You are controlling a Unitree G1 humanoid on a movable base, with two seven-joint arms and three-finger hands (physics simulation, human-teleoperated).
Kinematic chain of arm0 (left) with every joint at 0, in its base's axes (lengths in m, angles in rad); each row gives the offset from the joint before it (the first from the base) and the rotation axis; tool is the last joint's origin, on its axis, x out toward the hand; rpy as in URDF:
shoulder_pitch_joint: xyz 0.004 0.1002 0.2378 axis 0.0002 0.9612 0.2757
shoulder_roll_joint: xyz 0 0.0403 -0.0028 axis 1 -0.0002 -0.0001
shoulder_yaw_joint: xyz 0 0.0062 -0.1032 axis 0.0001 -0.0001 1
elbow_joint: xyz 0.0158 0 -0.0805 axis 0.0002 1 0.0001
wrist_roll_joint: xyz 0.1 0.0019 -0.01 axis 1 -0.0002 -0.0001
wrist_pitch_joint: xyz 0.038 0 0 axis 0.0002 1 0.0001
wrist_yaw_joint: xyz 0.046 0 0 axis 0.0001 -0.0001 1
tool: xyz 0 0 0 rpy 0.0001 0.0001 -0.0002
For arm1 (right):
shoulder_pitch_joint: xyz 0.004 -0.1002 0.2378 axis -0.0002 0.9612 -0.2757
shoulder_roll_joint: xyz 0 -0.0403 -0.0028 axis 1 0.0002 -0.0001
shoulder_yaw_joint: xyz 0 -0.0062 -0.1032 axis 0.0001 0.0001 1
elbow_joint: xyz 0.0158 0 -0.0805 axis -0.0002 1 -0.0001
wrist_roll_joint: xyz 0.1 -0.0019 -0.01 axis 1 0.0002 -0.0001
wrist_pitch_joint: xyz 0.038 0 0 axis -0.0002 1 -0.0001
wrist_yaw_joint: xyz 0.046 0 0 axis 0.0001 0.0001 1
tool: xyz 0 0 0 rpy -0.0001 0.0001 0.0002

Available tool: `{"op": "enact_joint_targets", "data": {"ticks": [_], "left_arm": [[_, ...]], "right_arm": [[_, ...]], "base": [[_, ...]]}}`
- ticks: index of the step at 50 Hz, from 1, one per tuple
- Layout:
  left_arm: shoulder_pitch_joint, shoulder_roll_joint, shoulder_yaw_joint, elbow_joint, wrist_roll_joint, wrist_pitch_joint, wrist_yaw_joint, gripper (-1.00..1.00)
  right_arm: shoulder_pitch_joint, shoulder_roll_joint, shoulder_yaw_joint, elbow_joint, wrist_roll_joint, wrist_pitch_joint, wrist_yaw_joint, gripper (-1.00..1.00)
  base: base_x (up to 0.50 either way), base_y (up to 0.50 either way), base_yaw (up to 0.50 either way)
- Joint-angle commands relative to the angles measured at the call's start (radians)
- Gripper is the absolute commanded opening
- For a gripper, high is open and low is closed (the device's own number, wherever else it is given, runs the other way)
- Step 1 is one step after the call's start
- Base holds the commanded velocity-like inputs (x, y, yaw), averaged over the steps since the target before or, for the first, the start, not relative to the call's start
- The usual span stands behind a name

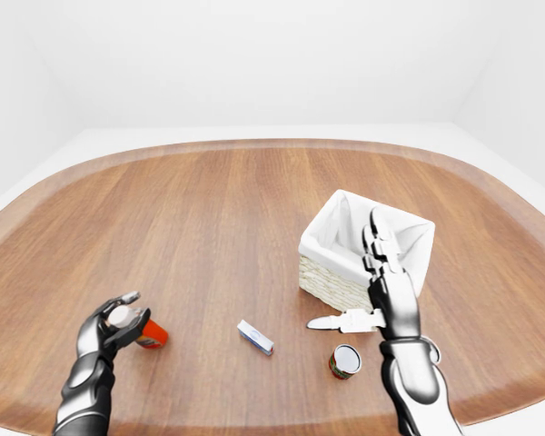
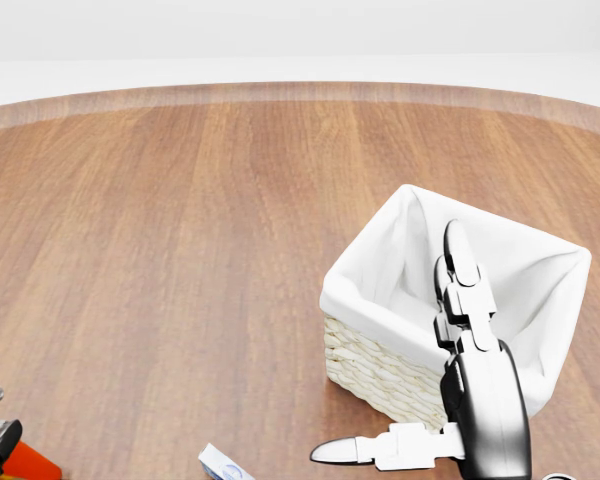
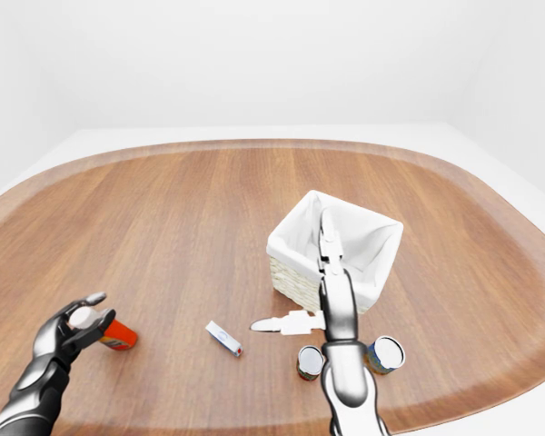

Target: Pick up the ketchup, and put it in the basket.

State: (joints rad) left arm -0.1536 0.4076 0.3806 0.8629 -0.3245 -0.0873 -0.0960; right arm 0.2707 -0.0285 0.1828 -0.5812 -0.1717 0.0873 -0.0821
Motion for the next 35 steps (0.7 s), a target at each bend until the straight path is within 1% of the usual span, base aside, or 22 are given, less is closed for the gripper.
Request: {"op": "enact_joint_targets", "data": {"ticks": [1, 12, 17, 20, 22, 23, 25, 27, 28, 30, 31, 35], "left_arm": [[-0.002, -0.008, -0.015, 0.011, 0.001, 0.0, -0.02, -1.0], [-0.004, -0.014, -0.023, 0.027, 0.018, 0.0, -0.013, -1.0], [0.019, -0.018, -0.023, -0.032, 0.035, 0.0, -0.001, -1.0], [0.041, -0.028, -0.021, -0.097, 0.052, 0.0, 0.007, -1.0], [0.076, -0.044, -0.018, -0.204, 0.075, 0.0, 0.017, -1.0], [0.078, -0.047, -0.015, -0.21, 0.078, 0.0, 0.016, -1.0], [0.108, -0.069, -0.009, -0.326, 0.102, 0.0, 0.02, -1.0], [0.131, -0.092, 0.0, -0.417, 0.13, 0.0, 0.017, -1.0], [0.152, -0.111, -0.002, -0.495, 0.146, 0.0, 0.017, -1.0], [0.166, -0.137, 0.009, -0.568, 0.172, 0.0, 0.007, -1.0], [0.177, -0.155, 0.001, -0.628, 0.193, 0.0, 0.005, -1.0], [0.18, -0.196, -0.005, -0.711, 0.239, 0.0, -0.008, -1.0]], "right_arm": [[0.0, 0.0, 0.003, 0.001, -0.002, 0.0, -0.001, 1.0], [0.001, -0.002, 0.006, 0.006, -0.001, 0.0, 0.002, 1.0], [0.0, -0.002, 0.006, 0.008, -0.002, 0.0, 0.003, 1.0], [0.0, -0.002, 0.007, 0.009, -0.003, 0.0, 0.002, 1.0], [-0.002, -0.001, 0.007, 0.01, -0.005, 0.0, 0.001, 1.0], [-0.002, -0.001, 0.007, 0.01, -0.005, 0.0, 0.001, 1.0], [-0.003, -0.001, 0.008, 0.013, -0.004, 0.0, 0.001, 1.0], [-0.007, -0.001, 0.006, 0.019, -0.004, 0.0, 0.001, 1.0], [-0.007, 0.0, 0.007, 0.02, -0.004, 0.0, 0.001, 1.0], [-0.001, -0.001, 0.011, 0.01, -0.006, 0.0, 0.001, 1.0], [-0.003, -0.002, 0.007, 0.013, -0.003, 0.0, 0.001, 1.0], [0.003, -0.002, 0.009, 0.0, -0.004, 0.0, 0.001, 1.0]], "base": [[0.0, 0.0, 0.0], [0.0, 0.0, 0.0], [0.0, 0.0, 0.0], [0.0, 0.0, 0.0], [0.0, 0.0, 0.0], [0.0, 0.0, 0.0], [0.0, 0.0, 0.0], [0.0, 0.0, 0.0], [0.0, 0.0, 0.0], [0.0, 0.0, 0.0], [0.0, 0.0, 0.0], [0.0, 0.0, 0.0]]}}
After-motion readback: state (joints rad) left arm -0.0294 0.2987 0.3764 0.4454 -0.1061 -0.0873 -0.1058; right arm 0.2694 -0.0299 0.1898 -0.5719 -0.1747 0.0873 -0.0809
